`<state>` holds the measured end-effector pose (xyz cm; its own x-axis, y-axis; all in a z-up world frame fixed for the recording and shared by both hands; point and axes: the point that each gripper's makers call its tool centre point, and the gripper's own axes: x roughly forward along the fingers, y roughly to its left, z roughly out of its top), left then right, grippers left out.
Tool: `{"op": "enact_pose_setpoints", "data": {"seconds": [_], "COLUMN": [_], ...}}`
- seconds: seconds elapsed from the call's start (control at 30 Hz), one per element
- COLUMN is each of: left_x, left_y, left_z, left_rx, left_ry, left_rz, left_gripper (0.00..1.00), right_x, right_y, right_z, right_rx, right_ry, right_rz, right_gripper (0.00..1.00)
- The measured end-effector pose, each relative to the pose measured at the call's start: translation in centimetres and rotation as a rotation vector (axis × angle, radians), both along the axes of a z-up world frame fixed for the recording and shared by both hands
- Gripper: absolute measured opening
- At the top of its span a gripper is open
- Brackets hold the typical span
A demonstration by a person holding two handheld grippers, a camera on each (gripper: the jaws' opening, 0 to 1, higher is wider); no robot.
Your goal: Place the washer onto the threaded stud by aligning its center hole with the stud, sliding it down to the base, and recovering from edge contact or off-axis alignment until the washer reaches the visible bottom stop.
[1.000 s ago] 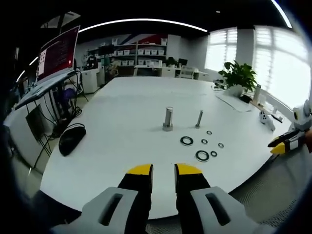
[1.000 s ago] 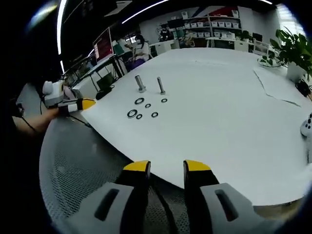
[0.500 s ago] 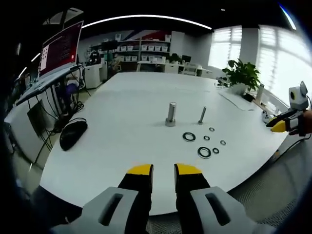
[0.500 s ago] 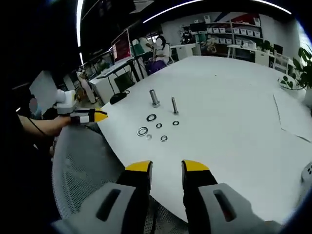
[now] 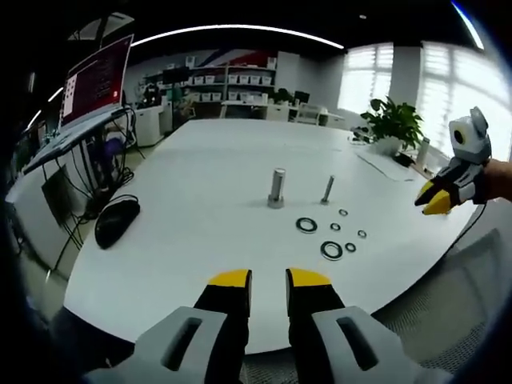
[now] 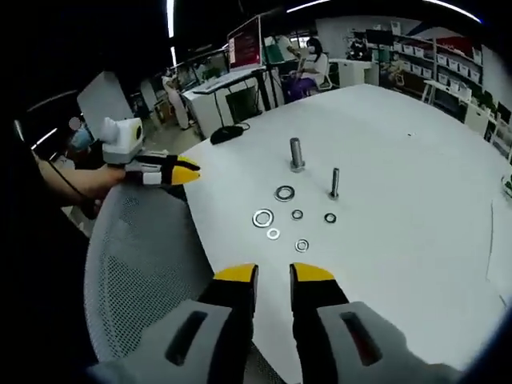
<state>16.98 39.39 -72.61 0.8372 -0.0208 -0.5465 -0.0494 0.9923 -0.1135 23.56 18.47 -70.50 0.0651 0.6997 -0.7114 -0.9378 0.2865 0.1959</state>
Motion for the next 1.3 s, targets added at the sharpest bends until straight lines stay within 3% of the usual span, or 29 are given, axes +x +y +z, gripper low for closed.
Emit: {"op": "enact_pose_setpoints", "data": {"seconds": [0.17,0.3,0.4,0.8,1.0,1.1,1.3], "left_x": [0.0,0.0,0.0,0.0,0.0,0.0,-0.1], "left_y": [-0.2,-0.2,-0.3,-0.5,-0.4,-0.4,-0.5], "left_z": [-0.1,-0.2,-0.2,-0.2,-0.2,-0.2,-0.3], "left_rx": [0.001,0.003,0.006,0.002,0.003,0.004,0.003], "left_ry": [0.004,0.007,0.008,0.003,0.006,0.008,0.011], "left_rz": [-0.012,-0.017,-0.026,-0.035,-0.034,-0.034,-0.034], "left_gripper": [0.15,0.15,0.15,0.15,0.15,0.15,0.15], "right_x": [-0.4,-0.8,-0.7,-0.1,0.1,0.2,0.1], "right_y": [2.0,3.3,4.2,5.9,7.4,8.2,9.2], "right_z": [-1.3,-2.1,-2.1,-3.0,-3.6,-4.3,-6.5], "right_rx": [-0.054,-0.108,-0.110,-0.181,-0.180,-0.207,-0.263], "right_ry": [0.005,-0.037,-0.060,-0.087,-0.104,-0.137,-0.136], "right_rz": [0.087,0.179,0.185,0.233,0.254,0.298,0.329], "right_gripper": [0.13,0.07,0.04,0.21,0.28,0.28,0.28]}}
